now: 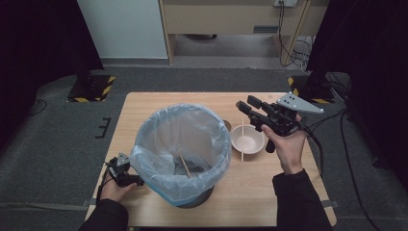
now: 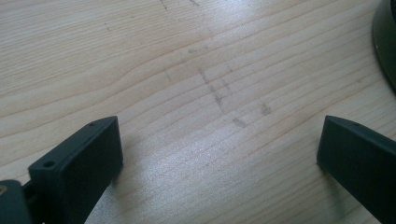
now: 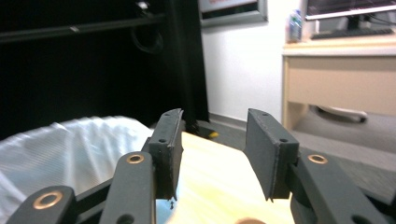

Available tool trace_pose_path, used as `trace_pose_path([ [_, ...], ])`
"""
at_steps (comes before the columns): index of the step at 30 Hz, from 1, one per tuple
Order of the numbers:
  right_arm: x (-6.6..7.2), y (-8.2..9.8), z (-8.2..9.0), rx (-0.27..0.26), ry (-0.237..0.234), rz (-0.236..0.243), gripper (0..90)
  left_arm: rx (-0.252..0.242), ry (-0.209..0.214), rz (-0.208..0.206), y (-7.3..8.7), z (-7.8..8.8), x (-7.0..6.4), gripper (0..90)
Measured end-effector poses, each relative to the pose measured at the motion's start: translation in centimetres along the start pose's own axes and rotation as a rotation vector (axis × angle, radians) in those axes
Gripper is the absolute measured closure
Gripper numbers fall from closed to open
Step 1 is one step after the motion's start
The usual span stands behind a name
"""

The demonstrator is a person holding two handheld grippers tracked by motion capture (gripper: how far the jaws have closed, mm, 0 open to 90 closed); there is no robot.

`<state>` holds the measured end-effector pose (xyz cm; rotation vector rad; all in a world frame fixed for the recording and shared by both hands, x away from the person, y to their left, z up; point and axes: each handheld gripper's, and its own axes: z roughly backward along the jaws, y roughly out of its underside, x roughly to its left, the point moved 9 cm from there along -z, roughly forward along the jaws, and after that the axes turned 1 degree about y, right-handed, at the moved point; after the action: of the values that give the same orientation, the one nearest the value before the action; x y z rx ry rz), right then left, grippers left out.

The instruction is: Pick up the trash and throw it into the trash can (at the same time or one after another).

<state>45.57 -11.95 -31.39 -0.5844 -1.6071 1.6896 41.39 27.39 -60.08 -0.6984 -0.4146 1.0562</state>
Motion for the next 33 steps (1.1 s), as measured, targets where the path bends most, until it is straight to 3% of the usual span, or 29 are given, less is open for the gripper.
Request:
trace_pose_path([
  [1, 0.0, 0.0, 0.0, 0.000, 0.000, 0.000, 57.6, 0.000, 0.000, 0.000, 0.0, 0.0, 0.0, 0.0],
  [2, -1.2, 1.1, -0.1, 0.021, 0.032, -0.010, 58.0, 0.000, 0.000, 0.000, 0.0, 0.0, 0.0, 0.0],
  [9, -4.2, 3.7, -0.4, 0.037, 0.114, -0.035, 56.9, -0.001, 0.000, 0.000, 0.0, 0.0, 0.0, 0.0],
  [10, -5.2, 4.7, -0.7, 0.055, 0.137, -0.042, 57.5, -0.001, 0.000, 0.000, 0.0, 0.0, 0.0, 0.0],
  [12, -5.9, 5.5, -0.9, 0.073, 0.152, -0.048, 58.5, 0.000, 0.000, 0.000, 0.0, 0.0, 0.0, 0.0],
  [21, -7.4, 8.8, -2.1, 0.154, 0.206, -0.027, 65.4, 0.000, 0.000, 0.000, 0.0, 0.0, 0.0, 0.0],
  [22, -7.6, 10.0, -2.6, 0.189, 0.216, -0.024, 66.3, 0.000, 0.000, 0.001, 0.0, 0.0, 0.0, 0.0],
  [24, -7.7, 10.4, -2.7, 0.202, 0.219, -0.023, 66.6, 0.000, 0.000, 0.000, 0.0, 0.0, 0.0, 0.0],
  [25, -7.9, 11.9, -3.3, 0.241, 0.229, -0.019, 66.8, 0.000, 0.000, 0.000, 0.0, 0.0, 0.0, 0.0],
  [29, -8.2, 13.4, -3.7, 0.277, 0.245, -0.024, 67.2, -0.001, 0.000, 0.000, 0.0, 0.0, 0.0, 0.0],
  [33, -8.9, 16.1, -4.2, 0.344, 0.266, -0.038, 68.3, 0.000, 0.000, 0.000, 0.0, 0.0, 0.0, 0.0],
])
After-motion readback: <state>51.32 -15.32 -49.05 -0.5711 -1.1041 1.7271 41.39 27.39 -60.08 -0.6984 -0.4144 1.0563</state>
